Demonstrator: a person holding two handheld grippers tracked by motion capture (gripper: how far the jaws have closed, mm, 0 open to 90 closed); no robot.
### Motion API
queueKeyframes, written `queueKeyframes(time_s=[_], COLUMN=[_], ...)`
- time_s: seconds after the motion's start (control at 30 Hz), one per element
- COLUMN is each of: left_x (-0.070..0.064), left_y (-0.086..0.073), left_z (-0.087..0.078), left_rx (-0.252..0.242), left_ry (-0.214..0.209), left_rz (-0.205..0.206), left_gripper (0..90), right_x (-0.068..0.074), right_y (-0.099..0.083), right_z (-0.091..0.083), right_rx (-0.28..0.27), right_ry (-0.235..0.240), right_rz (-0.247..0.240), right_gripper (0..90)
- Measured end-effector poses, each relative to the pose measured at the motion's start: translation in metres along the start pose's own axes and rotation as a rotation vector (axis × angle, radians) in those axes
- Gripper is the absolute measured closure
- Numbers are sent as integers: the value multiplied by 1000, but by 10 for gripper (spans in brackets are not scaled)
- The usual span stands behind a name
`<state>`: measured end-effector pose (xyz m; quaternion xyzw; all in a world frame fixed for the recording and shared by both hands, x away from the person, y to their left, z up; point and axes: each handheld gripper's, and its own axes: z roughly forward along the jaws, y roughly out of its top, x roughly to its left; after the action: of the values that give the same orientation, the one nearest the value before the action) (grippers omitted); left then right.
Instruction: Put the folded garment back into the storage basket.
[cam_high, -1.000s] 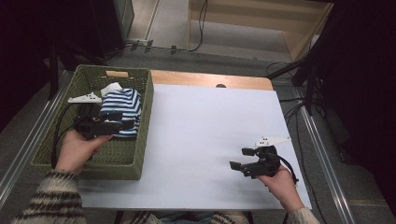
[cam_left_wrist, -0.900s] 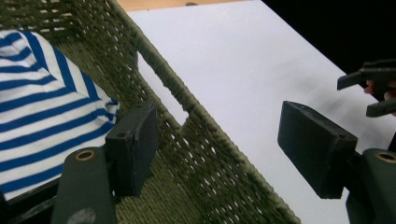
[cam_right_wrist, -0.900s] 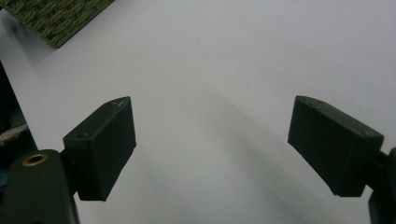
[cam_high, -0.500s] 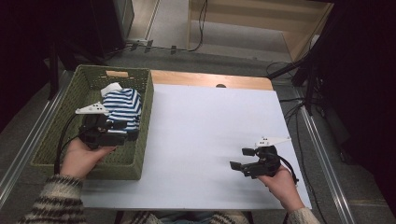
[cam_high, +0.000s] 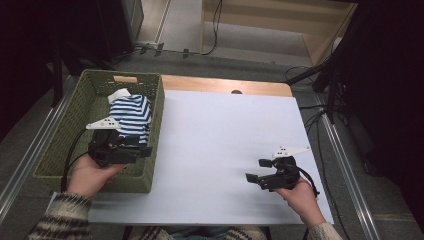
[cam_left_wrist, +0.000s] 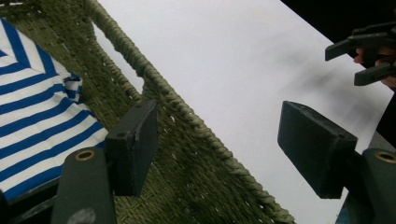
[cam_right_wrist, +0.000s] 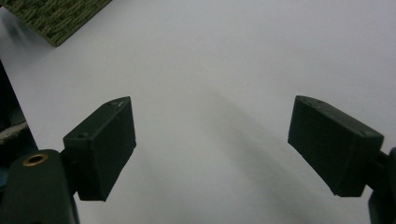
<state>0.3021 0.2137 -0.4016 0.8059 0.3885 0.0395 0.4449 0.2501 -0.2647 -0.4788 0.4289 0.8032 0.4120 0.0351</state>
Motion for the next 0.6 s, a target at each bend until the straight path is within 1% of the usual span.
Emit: queueKeyframes(time_s=[0.1, 0.23, 0.33, 0.47, 0.6], left_x=[1, 1, 2, 4, 4], left_y=[0, 0, 0, 0, 1], left_z=[2, 3, 3, 2, 4], left_rx=[12, 22, 25, 19, 32], left_ry=[8, 7, -2, -16, -17], left_rz=[-4, 0, -2, -15, -17], left_gripper=[294, 294, 294, 294, 294], right_x=[0, 0, 0, 0, 0], right_y=[0, 0, 0, 0, 0], right_z=[0, 0, 1, 2, 2], right_rx=[2, 5, 6, 8, 9], right_ry=[-2, -1, -1, -1, 0], right_rz=[-1, 0, -1, -3, 0], right_gripper=[132, 132, 132, 132, 132])
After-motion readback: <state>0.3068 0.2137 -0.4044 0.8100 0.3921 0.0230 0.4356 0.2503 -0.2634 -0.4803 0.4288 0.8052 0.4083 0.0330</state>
